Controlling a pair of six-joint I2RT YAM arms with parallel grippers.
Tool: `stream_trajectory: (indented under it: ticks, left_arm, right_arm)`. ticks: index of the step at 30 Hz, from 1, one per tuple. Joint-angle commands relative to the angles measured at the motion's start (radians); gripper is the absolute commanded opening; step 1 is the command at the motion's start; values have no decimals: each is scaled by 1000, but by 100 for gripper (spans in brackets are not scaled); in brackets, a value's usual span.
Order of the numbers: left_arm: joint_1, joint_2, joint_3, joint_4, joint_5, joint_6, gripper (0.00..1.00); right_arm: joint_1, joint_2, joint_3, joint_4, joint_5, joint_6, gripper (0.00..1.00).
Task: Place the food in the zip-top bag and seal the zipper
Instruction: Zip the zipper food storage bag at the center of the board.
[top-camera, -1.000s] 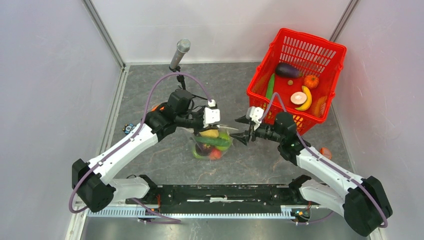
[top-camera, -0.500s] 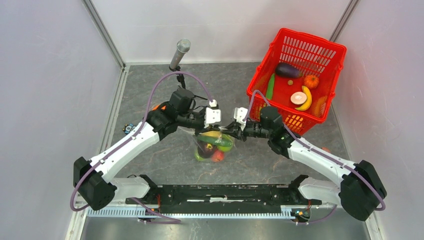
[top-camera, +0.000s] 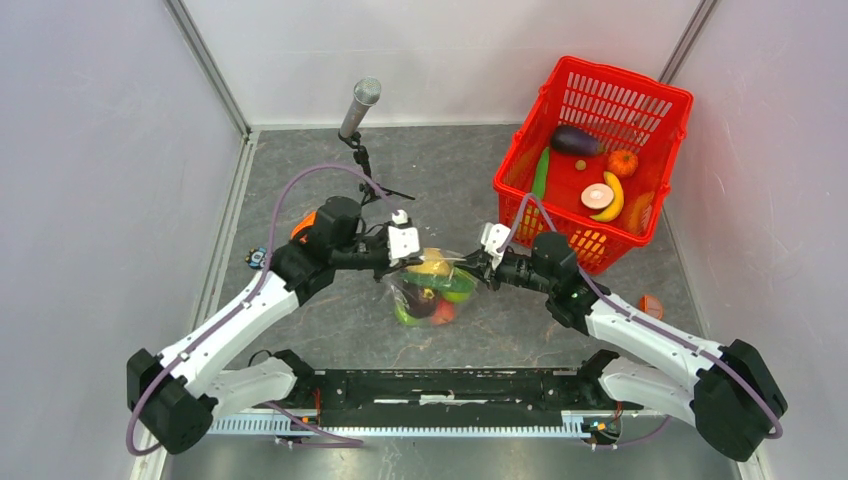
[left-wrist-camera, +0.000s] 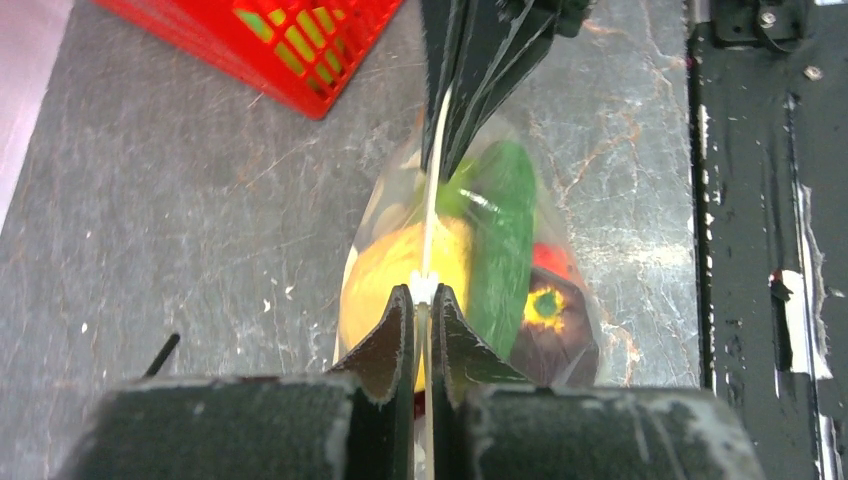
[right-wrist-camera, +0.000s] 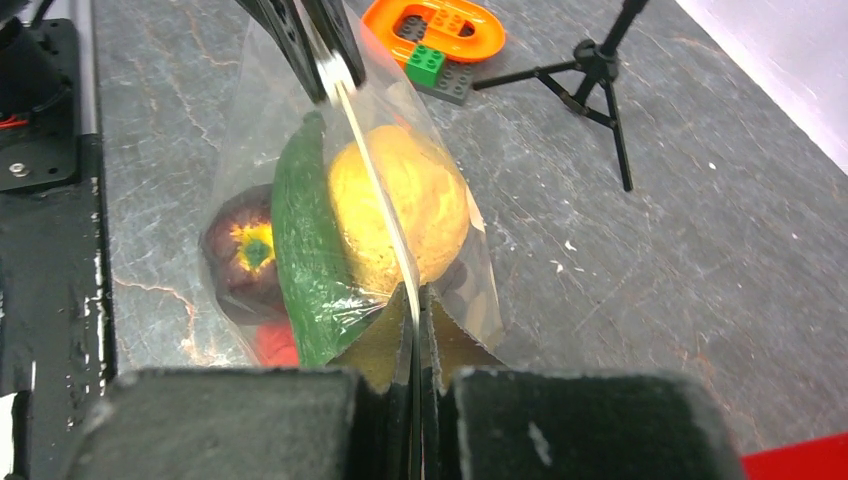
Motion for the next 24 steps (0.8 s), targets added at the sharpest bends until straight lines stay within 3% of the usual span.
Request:
stream_trajectory:
  ticks: [1, 10, 20, 24]
  left_arm:
    - [98, -86, -80, 76, -44, -91, 2]
    - [196, -179, -197, 148, -182, -182, 2]
    - [224, -297, -333, 312, -532, -289, 2]
    - [224, -338, -364, 349, -562, -291, 3]
  right_arm:
    - [-18, -14, -5, 28, 131, 32, 0]
    - [-42, -10, -4, 33, 228, 86, 0]
    - [-88, -35, -38, 78, 298, 163, 0]
    - [-92, -41, -42, 88, 286, 170, 0]
